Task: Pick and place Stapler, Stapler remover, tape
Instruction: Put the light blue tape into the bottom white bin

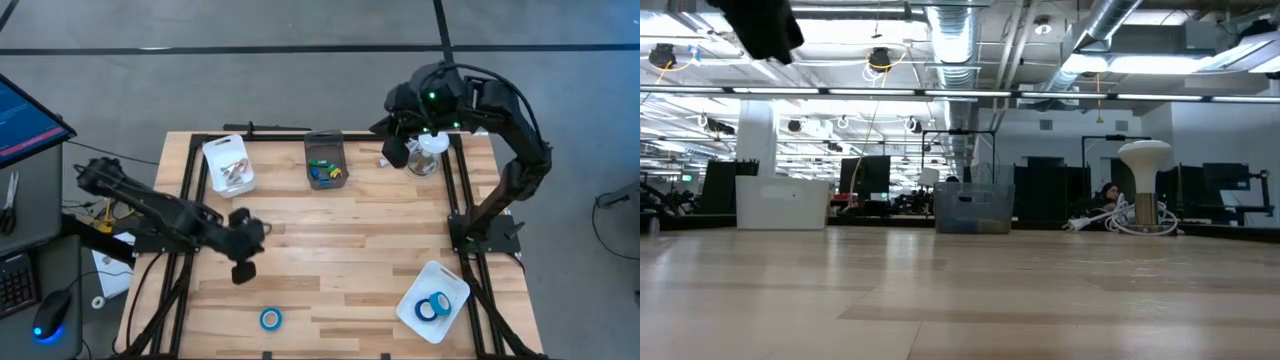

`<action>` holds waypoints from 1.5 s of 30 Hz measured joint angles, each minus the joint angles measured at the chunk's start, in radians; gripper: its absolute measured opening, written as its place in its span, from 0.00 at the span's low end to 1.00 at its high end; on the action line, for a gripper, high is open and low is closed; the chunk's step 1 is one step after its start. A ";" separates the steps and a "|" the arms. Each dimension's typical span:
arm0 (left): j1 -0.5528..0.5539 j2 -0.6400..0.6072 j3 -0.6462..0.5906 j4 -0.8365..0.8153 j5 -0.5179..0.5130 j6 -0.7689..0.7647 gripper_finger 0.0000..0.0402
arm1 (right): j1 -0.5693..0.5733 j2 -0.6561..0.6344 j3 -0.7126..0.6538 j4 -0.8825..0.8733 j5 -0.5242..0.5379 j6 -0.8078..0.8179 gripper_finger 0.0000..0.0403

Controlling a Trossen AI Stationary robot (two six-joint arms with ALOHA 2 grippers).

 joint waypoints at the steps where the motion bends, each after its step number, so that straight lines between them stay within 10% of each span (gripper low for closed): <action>1: -0.015 0.020 0.001 -0.001 0.023 -0.002 0.00 | 0.017 0.000 0.000 -0.002 0.021 0.016 0.00; 32: -0.299 0.374 0.002 0.277 0.076 -0.082 0.01 | 0.297 0.086 0.000 0.018 0.296 0.336 0.00; 45: -0.229 0.466 0.002 0.336 0.135 -0.127 0.33 | 0.297 0.097 -0.001 0.020 0.296 0.342 0.00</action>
